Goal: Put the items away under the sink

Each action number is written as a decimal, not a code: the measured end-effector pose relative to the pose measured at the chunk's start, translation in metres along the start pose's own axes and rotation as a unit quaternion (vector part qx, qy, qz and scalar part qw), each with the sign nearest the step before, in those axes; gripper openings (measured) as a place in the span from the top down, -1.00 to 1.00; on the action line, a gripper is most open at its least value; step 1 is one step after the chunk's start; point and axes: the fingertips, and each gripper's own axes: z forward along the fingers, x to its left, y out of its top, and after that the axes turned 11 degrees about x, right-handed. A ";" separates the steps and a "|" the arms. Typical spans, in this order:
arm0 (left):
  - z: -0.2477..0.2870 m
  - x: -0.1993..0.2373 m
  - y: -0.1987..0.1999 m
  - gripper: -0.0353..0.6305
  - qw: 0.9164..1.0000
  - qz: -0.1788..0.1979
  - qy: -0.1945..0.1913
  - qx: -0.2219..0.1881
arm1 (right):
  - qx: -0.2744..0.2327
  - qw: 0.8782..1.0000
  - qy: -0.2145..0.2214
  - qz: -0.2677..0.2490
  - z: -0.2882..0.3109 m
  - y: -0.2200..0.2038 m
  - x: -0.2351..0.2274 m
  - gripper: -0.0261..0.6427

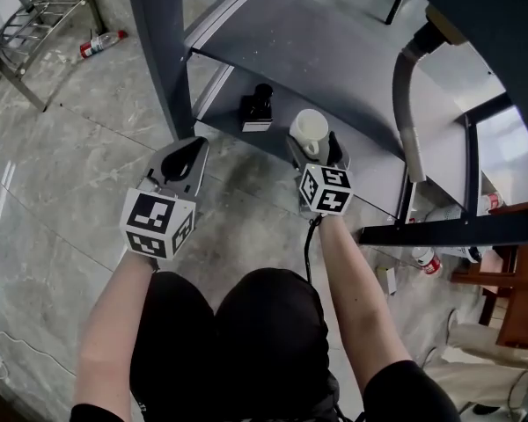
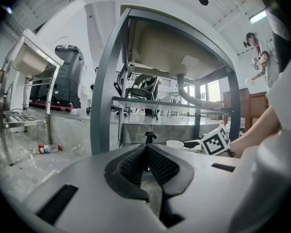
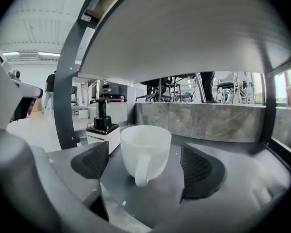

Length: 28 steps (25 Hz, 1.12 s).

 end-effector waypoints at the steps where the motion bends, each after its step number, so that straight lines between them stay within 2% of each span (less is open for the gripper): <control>1: -0.004 0.001 0.000 0.87 1.000 0.000 0.002 -0.001 | -0.016 1.000 -0.009 0.002 -0.011 0.004 -0.001 -0.39; 5: -0.018 0.008 -0.001 0.87 1.000 -0.013 0.011 -0.010 | -0.071 0.997 -0.006 -0.002 -0.050 0.024 0.012 -0.37; 6: -0.022 0.008 -0.001 0.87 1.000 -0.017 0.012 -0.013 | -0.082 0.997 0.002 0.001 -0.058 0.029 0.019 -0.27; 9: -0.033 0.008 0.002 0.87 0.999 -0.029 0.022 -0.020 | -0.106 0.994 0.037 0.017 -0.081 0.046 0.042 0.48; 12: -0.050 0.011 0.018 0.87 0.998 -0.048 0.035 -0.029 | -0.109 0.990 0.086 0.012 -0.106 0.068 0.079 0.87; 15: -0.079 0.006 0.040 0.87 0.994 -0.092 0.030 -0.046 | -0.096 0.986 0.139 -0.015 -0.136 0.091 0.122 0.91; 17: -0.101 -0.004 0.050 0.87 0.993 -0.109 0.032 -0.041 | -0.079 0.982 0.167 -0.026 -0.156 0.104 0.146 0.91; 24: -0.167 -0.018 0.109 0.87 0.994 -0.104 0.044 -0.007 | -0.048 0.975 0.214 -0.027 -0.217 0.168 0.202 0.91; 28: -0.209 -0.015 0.156 0.87 0.992 -0.114 0.053 -0.002 | -0.032 0.975 0.219 -0.021 -0.259 0.213 0.218 0.91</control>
